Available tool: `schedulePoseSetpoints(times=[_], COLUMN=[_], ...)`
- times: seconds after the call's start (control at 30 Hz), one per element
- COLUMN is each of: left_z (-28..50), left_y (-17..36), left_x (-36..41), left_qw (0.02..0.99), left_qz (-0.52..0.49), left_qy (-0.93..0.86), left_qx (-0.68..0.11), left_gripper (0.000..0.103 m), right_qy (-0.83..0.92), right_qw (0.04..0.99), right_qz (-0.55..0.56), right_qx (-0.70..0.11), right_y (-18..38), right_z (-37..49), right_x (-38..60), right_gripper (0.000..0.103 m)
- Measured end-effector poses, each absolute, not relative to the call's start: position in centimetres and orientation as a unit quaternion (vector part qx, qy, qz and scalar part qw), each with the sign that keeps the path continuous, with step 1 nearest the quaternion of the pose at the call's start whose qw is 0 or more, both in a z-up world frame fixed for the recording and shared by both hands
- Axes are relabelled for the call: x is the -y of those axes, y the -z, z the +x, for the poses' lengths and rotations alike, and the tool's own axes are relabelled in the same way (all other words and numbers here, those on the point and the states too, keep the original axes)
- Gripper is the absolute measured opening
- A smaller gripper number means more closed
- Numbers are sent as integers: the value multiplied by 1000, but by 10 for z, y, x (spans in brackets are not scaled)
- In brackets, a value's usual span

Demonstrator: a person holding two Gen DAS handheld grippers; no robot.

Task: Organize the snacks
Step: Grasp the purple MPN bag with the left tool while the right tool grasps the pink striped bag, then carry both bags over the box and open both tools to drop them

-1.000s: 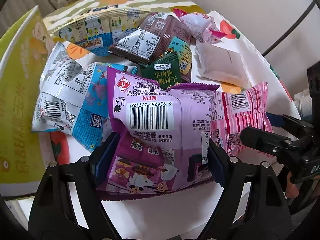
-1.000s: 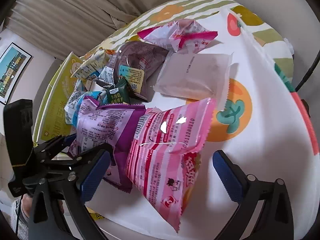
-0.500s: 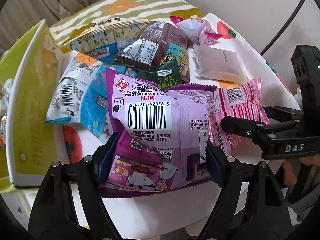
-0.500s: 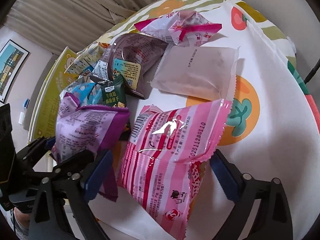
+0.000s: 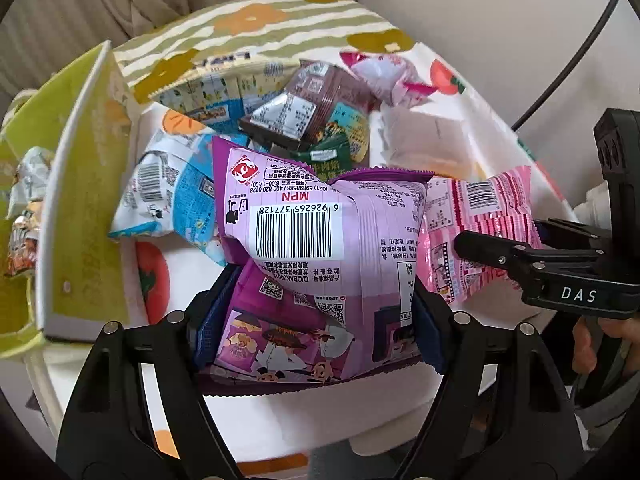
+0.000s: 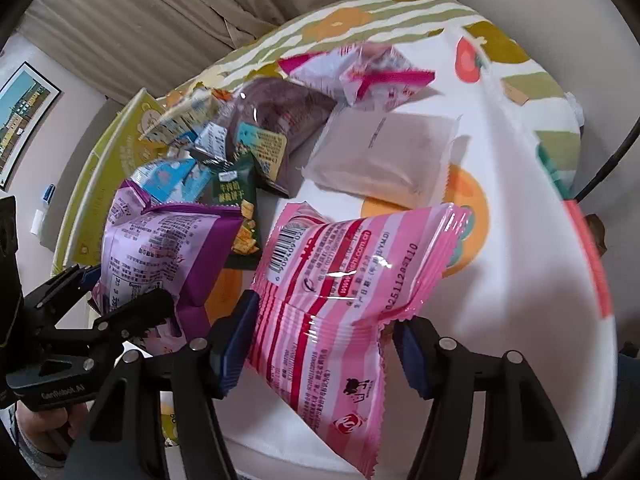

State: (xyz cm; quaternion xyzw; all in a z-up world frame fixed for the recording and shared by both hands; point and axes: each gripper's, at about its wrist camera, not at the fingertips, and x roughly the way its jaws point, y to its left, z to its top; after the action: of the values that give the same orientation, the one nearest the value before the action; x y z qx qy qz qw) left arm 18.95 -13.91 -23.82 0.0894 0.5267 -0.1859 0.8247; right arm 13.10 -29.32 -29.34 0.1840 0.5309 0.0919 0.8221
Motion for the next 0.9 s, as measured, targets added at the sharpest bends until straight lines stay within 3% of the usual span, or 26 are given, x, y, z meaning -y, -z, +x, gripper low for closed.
schedulePoseSetpoints(times=[0.47,0.9], left_z=[155,160], left_y=[129,66], left_x=[89,-40], left_qw=[883,919], left_qz=[2,-58], left_qy=[128,6], left_qx=[-451,-390], left_gripper=[75,75], right_qy=[-128,-232], right_qw=[871,887], right_qz=[130,85], right_qx=[-456,-390], right_y=[192,121], right_z=[113,151], right_x=[294,204], right_gripper=[60,60])
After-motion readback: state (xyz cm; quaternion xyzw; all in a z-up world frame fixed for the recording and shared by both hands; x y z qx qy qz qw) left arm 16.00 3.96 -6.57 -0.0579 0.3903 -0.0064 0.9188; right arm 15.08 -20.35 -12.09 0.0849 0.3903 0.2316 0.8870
